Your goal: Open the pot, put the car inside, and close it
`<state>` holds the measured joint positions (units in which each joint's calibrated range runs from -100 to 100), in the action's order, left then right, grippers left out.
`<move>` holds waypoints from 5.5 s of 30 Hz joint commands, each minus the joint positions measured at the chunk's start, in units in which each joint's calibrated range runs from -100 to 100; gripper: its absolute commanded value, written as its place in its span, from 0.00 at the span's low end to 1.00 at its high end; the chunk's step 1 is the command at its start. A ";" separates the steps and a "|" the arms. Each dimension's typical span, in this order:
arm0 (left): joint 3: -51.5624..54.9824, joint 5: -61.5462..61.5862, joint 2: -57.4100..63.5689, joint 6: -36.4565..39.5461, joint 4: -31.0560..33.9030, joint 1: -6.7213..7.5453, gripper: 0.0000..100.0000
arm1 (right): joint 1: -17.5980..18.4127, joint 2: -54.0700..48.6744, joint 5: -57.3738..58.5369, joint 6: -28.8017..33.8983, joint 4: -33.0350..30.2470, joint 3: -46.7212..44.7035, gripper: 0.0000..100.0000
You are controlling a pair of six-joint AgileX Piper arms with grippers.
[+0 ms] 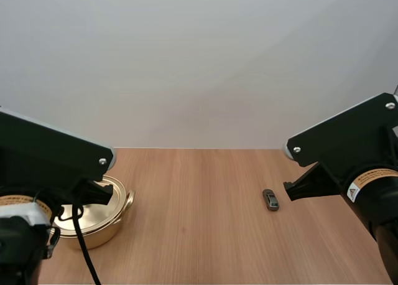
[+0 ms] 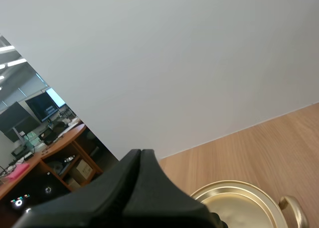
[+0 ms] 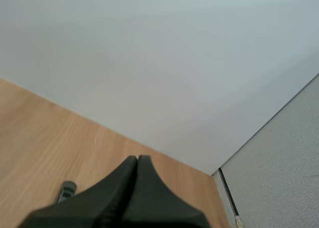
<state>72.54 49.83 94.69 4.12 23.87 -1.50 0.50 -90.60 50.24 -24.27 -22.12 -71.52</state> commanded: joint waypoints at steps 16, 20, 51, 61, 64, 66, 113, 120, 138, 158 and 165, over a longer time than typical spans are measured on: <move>-19.59 31.73 -48.61 -4.86 8.92 -1.32 0.00 | 3.32 5.35 8.93 -0.69 3.58 0.07 0.00; -19.59 37.58 -55.04 -4.32 10.63 -1.32 0.00 | 3.75 5.35 9.17 -0.69 5.93 0.07 0.00; -27.44 40.36 -69.72 -6.45 -4.01 -1.32 1.00 | 3.75 5.35 16.99 -0.69 11.28 0.07 0.00; -27.76 41.32 -71.93 -6.45 -5.34 -1.32 1.00 | 3.75 5.23 17.00 -0.69 11.28 0.07 0.00; -27.76 41.36 -71.93 -6.05 -5.73 -1.32 1.00 | 3.75 5.23 17.00 -0.69 11.28 0.07 0.00; -27.86 40.71 -71.93 -5.68 -6.05 -1.78 1.00 | 3.75 5.23 17.00 -0.69 11.28 0.07 0.00; -30.02 36.20 -77.71 -17.86 -23.87 -13.30 1.00 | 3.82 5.23 17.17 -0.69 11.55 0.07 0.00; -30.02 34.82 -80.01 -17.86 -23.87 -13.30 1.00 | 3.82 5.23 17.70 -0.69 11.55 0.07 0.00; -30.02 34.56 -80.01 -18.76 -27.88 -13.30 0.18 | 3.82 5.23 17.70 -0.69 11.55 0.07 0.00; -30.02 30.86 -73.20 -20.85 -31.48 -13.30 0.00 | 3.74 5.51 17.61 5.06 6.14 -1.40 0.00; -30.15 27.73 -61.96 -26.66 -40.50 -13.30 0.00 | 3.74 9.51 16.54 14.52 -2.73 -1.40 0.11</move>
<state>42.45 78.24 29.15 -21.23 -14.32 -14.77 4.30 -81.64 66.72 -12.73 -22.69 -72.86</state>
